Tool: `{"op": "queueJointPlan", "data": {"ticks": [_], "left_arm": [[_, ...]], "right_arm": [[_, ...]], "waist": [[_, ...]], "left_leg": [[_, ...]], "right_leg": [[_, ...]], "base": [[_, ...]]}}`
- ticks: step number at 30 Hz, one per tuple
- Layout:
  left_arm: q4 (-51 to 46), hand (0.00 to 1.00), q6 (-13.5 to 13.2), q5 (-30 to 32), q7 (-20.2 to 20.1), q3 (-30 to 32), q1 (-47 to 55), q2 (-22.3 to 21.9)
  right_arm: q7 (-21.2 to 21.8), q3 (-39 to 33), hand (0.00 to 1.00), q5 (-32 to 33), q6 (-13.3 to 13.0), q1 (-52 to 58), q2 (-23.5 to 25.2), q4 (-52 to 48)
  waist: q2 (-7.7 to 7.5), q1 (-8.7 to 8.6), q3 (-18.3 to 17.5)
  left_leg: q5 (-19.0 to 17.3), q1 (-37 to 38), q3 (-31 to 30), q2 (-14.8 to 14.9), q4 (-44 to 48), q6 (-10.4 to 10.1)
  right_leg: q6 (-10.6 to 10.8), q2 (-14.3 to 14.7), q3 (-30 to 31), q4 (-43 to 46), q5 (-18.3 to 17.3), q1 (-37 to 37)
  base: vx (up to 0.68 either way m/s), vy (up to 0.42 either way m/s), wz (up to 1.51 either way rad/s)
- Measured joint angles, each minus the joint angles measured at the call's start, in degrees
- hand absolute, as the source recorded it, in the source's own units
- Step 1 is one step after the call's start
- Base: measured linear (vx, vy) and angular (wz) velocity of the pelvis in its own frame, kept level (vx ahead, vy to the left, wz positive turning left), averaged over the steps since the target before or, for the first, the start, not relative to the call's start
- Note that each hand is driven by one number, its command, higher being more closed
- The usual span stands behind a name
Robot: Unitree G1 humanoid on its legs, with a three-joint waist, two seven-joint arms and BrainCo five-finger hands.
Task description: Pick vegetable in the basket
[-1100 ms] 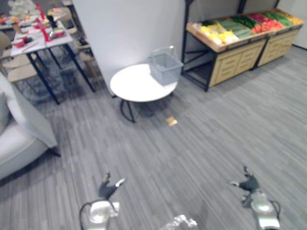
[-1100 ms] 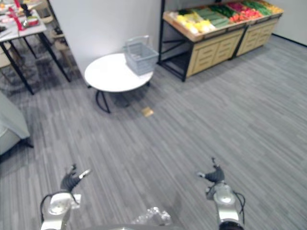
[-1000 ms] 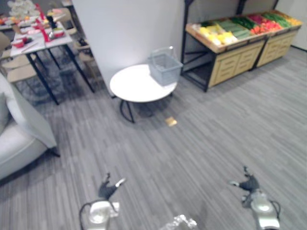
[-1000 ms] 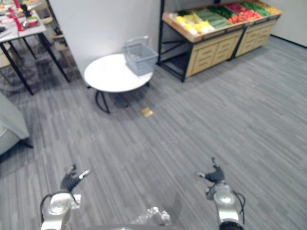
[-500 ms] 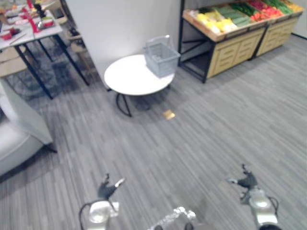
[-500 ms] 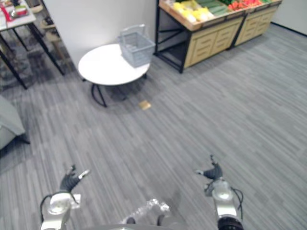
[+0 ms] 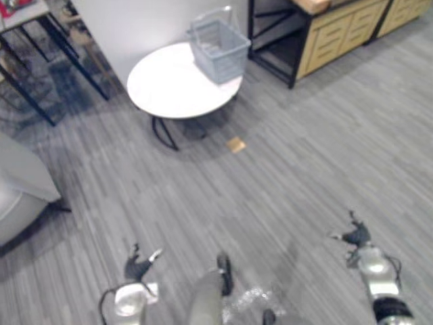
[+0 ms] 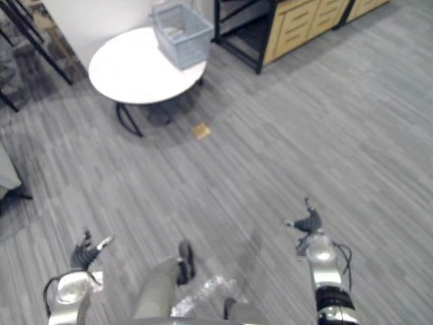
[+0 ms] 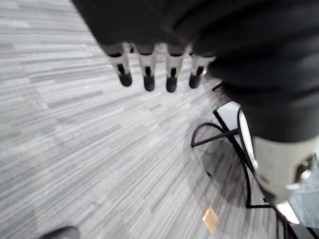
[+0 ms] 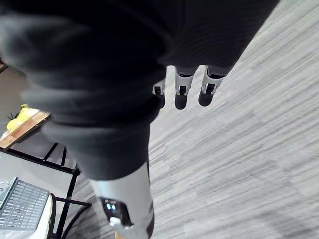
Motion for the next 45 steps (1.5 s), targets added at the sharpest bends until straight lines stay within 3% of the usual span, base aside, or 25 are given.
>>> {"op": "queueJointPlan", "data": {"ticks": [2,3,4,5,7,8,11,13,15,16,18,21,24,27,29,30,33,35,38,39,40,41,42,43,45], "left_arm": [[0.26,0.0,0.06,0.92,-0.17,0.28,0.71,-0.23],[0.23,0.0,0.04,0.92,-0.27,0.37,1.5,-0.59],[0.27,0.0,0.21,0.91,-0.49,0.63,2.18,-0.54],[0.27,0.0,0.43,0.9,-0.58,0.67,2.2,-0.47],[0.25,0.0,0.74,0.86,-0.88,-0.16,1.92,-0.5],[0.21,0.0,0.73,0.83,-0.88,-0.84,1.72,-0.52],[-0.8,0.0,0.16,0.82,-0.86,-2.66,0.33,0.72],[-0.39,0.0,-0.05,0.81,-0.86,-3.24,-3.01,1.34],[2.9,0.0,-0.48,0.85,-0.88,-4.82,-6.65,1.49],[3.39,0.0,-0.58,0.86,-0.86,-4.96,-6.33,1.4],[3.73,0.0,-0.71,0.93,-0.84,-4.99,-2.91,0.5],[3.97,0.0,-0.61,0.76,-0.92,-4.71,1.0,-2.67],[4.06,0.0,-0.23,0.65,-1.01,-5.08,1.44,-3.74],[3.77,0.0,-0.27,0.66,-1.15,-5.28,1.4,-4.17],[3.54,0.0,-0.46,0.8,-1.42,-6.7,2.01,-5.01],[3.98,0.0,-0.49,0.88,-1.77,-7.43,1.88,-4.61],[5.29,0.0,-0.32,0.98,-2.54,-10.07,1.34,-4.26],[5.76,0.0,-0.08,2.06,-2.59,-11.41,1.13,-3.35],[6.11,0.0,-0.09,2.63,-2.67,-11.43,0.1,-2.14],[6.26,0.0,-0.13,2.63,-2.71,-11.46,-0.42,-1.78],[6.34,0.0,-0.27,2.65,-2.74,-11.45,-0.55,-1.47],[6.29,0.0,-0.95,2.64,-2.96,-11.53,-0.29,-0.06],[6.28,0.0,-0.97,2.64,-3.02,-11.53,-0.25,0.09],[7.57,0.0,-0.85,2.65,-3.76,-11.67,-0.39,-0.62],[7.46,0.0,-1.22,2.79,-4.02,-12.01,1.08,-1.76]], "right_arm": [[0.13,0.06,0.0,-0.27,-0.01,0.91,0.36,-0.31],[0.19,-0.17,0.0,-0.46,-0.01,1.61,1.37,-0.76],[0.16,-0.47,0.0,-0.6,0.04,1.62,2.97,-0.95],[0.16,-0.42,0.0,-0.63,0.04,1.44,3.43,-0.96],[0.05,-0.3,0.0,-1.42,0.08,1.06,3.75,-1.52],[-0.13,-0.28,0.0,-2.69,-0.03,1.63,3.67,-3.73],[-1.98,-0.54,0.0,-2.75,-0.34,1.97,3.2,-9.11],[-2.82,-2.38,0.0,-2.77,-0.27,1.53,3.09,-11.59],[-5.02,-4.56,0.0,-3.06,0.46,1.34,3.09,-13.23],[-5.12,-4.51,0.0,-3.59,0.85,1.34,3.09,-14.16],[-4.93,-2.8,0.0,-7.55,1.05,1.29,3.07,-17.21],[-6.06,0.31,0.0,-11.95,1.16,-2.51,0.44,-20.22],[-7.63,2.68,0.0,-14.75,1.39,-6.13,0.76,-20.68],[-8.33,4.54,0.0,-18.18,0.52,-9.09,0.14,-21.08],[-8.32,4.93,0.0,-19.06,0.46,-8.63,-2.97,-21.07],[-8.45,4.32,0.0,-20.25,0.67,-7.96,-3.35,-21.02],[-8.29,4.68,0.0,-20.92,0.89,-7.39,-3.03,-20.67],[-8.29,5.66,0.0,-21.68,0.88,-7.54,-3.05,-20.04],[-8.16,7.61,0.0,-22.97,0.72,-10.49,-3.67,-16.34],[-7.83,7.69,0.0,-22.99,0.87,-11.18,-4.36,-15.78],[-7.62,7.7,0.0,-23.09,0.84,-11.16,-4.79,-15.56],[-6.94,8.08,0.0,-23.22,0.83,-11.47,-5.35,-14.49],[-6.9,8.14,0.0,-23.26,0.83,-11.56,-5.37,-14.33],[-5.99,9.25,0.0,-24.96,0.99,-13.44,-7.15,-11.37],[-5.99,9.86,0.0,-25.19,0.99,-14.61,-8.78,-11.04]], "waist": [[-1.96,1.14,-0.7],[-3.91,1.35,-0.87],[-6.1,0.11,-0.57],[-6.41,-0.52,-0.43],[-5.61,-1.8,0.18],[-3.93,-1.97,0.47],[-0.65,-3.7,-0.14],[-0.71,-5.12,-0.13],[-1.55,-5.22,-0.27],[-1.71,-5.12,-0.24],[-0.11,-4.9,-0.87],[5.89,-4.0,-0.5],[3.74,-1.74,1.06],[2.04,-1.65,0.67],[4.78,-1.72,-0.96],[4.12,-2.05,-1.33],[0.15,-3.27,-1.3],[0.14,-3.41,-1.34],[0.94,-3.2,-1.27],[1.01,-3.21,-1.32],[0.63,-3.23,-1.41],[-1.86,-2.86,-1.61],[-2.23,-2.78,-1.61],[-0.98,-2.17,-1.92],[1.41,-1.46,-2.49]], "left_leg": [[5.39,1.55,0.97,-1.9,1.81,2.59],[5.02,3.38,1.06,-3.96,2.89,6.65],[0.72,6.84,0.78,-6.12,5.11,7.36],[-0.77,8.85,-0.16,-6.79,5.56,7.65],[-3.5,17.32,-2.5,-7.34,4.0,7.97],[-3.6,24.04,-4.29,-6.83,0.76,8.02],[-4.38,32.85,-9.07,-4.47,-4.93,7.27],[-6.22,34.76,-12.73,-3.57,-5.62,6.06],[-9.28,38.81,-14.78,-2.61,-5.44,2.36],[-10.61,40.22,-14.93,-2.22,-4.75,1.35],[-13.29,40.58,-15.07,2.06,6.17,-0.8],[-7.12,25.14,-13.75,13.74,43.12,-1.22],[-10.25,18.79,-7.38,12.31,49.04,-0.3],[-10.91,13.9,3.35,8.24,28.6,0.33],[1.81,12.99,10.16,6.5,11.32,2.86],[-0.98,14.09,11.92,4.94,9.2,6.21],[0.26,19.07,8.25,-2.68,-0.19,6.2],[0.39,21.16,5.74,-2.76,-1.42,6.08],[1.66,22.36,1.08,-0.43,-4.04,4.06],[2.56,22.35,-0.71,0.18,-5.18,2.65],[2.83,22.42,-1.02,0.01,-5.45,1.73],[2.88,23.31,-1.29,-1.25,-6.26,0.04],[2.84,23.43,-1.34,-1.41,-6.33,-0.13],[3.41,23.74,-1.97,0.56,-7.5,-3.02],[4.17,22.92,-1.56,3.66,-9.26,-4.63]], "right_leg": [[1.21,-3.04,0.43,6.0,-1.89,0.3],[1.95,-5.09,0.69,17.83,-1.55,-3.28],[11.6,-6.92,1.58,36.3,5.43,-9.16],[14.96,-6.81,2.87,43.75,7.41,-11.36],[13.1,-5.93,3.37,58.56,7.12,-15.89],[8.06,-5.92,0.38,59.72,5.21,-18.05],[1.76,-6.07,-7.42,47.24,1.9,-25.79],[2.23,-7.28,-9.13,29.99,4.0,-30.28],[3.74,-10.23,-8.01,6.46,12.45,-31.31],[4.31,-10.83,-7.21,5.7,14.22,-31.27],[6.12,-8.77,-6.67,16.76,20.06,-30.89],[-0.1,-2.93,-13.13,19.99,14.39,-23.09],[-2.48,-3.07,-14.53,13.73,12.88,-11.51],[-2.26,-4.94,-17.71,6.1,12.95,-4.06],[0.73,-3.67,-20.61,4.9,11.13,-2.02],[2.86,-5.0,-22.08,8.27,7.39,-1.92],[3.93,-13.8,-21.28,31.82,6.15,-9.62],[2.75,-13.44,-14.97,39.18,5.59,-14.18],[-0.35,-11.78,-12.69,30.2,3.78,-19.35],[1.24,-11.24,-10.06,21.78,4.91,-20.25],[2.26,-11.27,-9.0,16.38,7.05,-19.8],[3.41,-13.56,-8.44,8.72,16.16,-19.61],[3.4,-13.82,-8.43,8.29,17.14,-19.66],[5.82,-12.26,-9.03,7.79,19.04,-19.84],[4.54,-8.83,-10.03,4.32,19.41,-19.94]], "base": [[0.79,0.238,-0.2],[0.96,0.228,0.2],[0.97,0.241,0.34],[0.66,0.129,0.48],[0.68,0.098,0.38],[0.83,0.082,0.29],[0.64,-0.04,0.52],[0.64,-0.207,1.09],[0.68,-0.322,1.1],[0.74,-0.387,0.87],[0.82,-0.465,0.64],[0.74,-0.441,0.46],[0.58,-0.263,0.27],[0.47,-0.121,0.4],[0.51,-0.007,0.63],[0.46,0.059,0.85],[0.38,0.024,0.89],[0.35,-0.09,0.82],[0.26,-0.213,0.69],[0.24,-0.322,0.84],[0.2,-0.318,0.82],[0.2,-0.357,0.52],[0.17,-0.397,0.46],[0.14,-0.357,0.05],[0.14,-0.329,-0.1]]}}
